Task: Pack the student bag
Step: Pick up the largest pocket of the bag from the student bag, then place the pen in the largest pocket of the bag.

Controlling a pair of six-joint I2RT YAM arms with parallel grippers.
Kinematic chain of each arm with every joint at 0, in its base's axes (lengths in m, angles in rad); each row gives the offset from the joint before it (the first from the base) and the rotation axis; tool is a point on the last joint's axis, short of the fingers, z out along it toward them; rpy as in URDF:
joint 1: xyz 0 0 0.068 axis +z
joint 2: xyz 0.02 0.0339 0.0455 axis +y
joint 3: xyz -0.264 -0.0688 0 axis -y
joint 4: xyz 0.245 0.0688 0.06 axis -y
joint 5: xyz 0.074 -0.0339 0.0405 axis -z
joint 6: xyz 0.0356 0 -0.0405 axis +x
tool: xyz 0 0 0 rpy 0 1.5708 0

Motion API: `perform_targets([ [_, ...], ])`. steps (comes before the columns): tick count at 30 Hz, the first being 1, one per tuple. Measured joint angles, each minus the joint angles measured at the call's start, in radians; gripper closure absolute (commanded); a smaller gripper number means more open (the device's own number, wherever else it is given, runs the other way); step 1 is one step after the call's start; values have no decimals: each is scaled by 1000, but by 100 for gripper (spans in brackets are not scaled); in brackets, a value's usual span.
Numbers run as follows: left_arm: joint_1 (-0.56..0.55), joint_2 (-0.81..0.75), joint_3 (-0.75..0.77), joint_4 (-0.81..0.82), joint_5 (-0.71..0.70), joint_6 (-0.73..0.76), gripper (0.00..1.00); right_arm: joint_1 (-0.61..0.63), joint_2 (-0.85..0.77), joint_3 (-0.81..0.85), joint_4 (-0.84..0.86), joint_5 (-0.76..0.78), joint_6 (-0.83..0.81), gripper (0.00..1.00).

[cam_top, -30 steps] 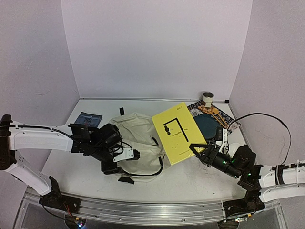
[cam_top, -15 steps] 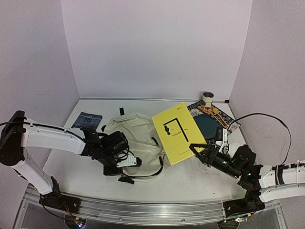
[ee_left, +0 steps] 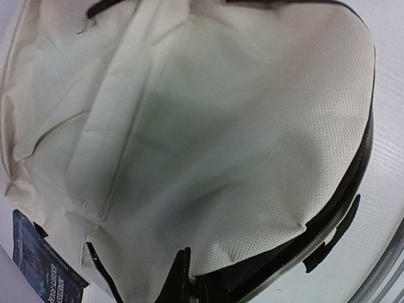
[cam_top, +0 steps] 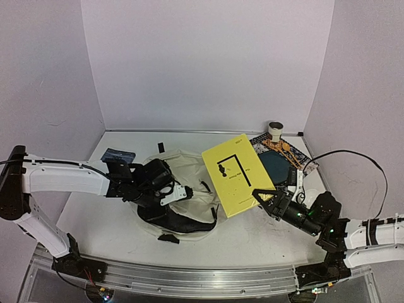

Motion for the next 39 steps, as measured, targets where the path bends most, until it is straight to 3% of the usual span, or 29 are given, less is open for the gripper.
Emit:
perform_targets([
  [11, 0, -23, 56, 88, -218, -240, 100, 0, -145, 20, -53, -63, 3, 100],
  [19, 6, 15, 162, 131, -325, -374, 100, -1, -48, 81, -50, -166, 45, 100],
  [30, 153, 132, 334, 143, -317, -492, 100, 33, -26, 82, -116, -240, 86, 100],
  [39, 170, 141, 422, 149, -259, -521, 100, 90, 73, 97, -135, -246, 103, 100],
])
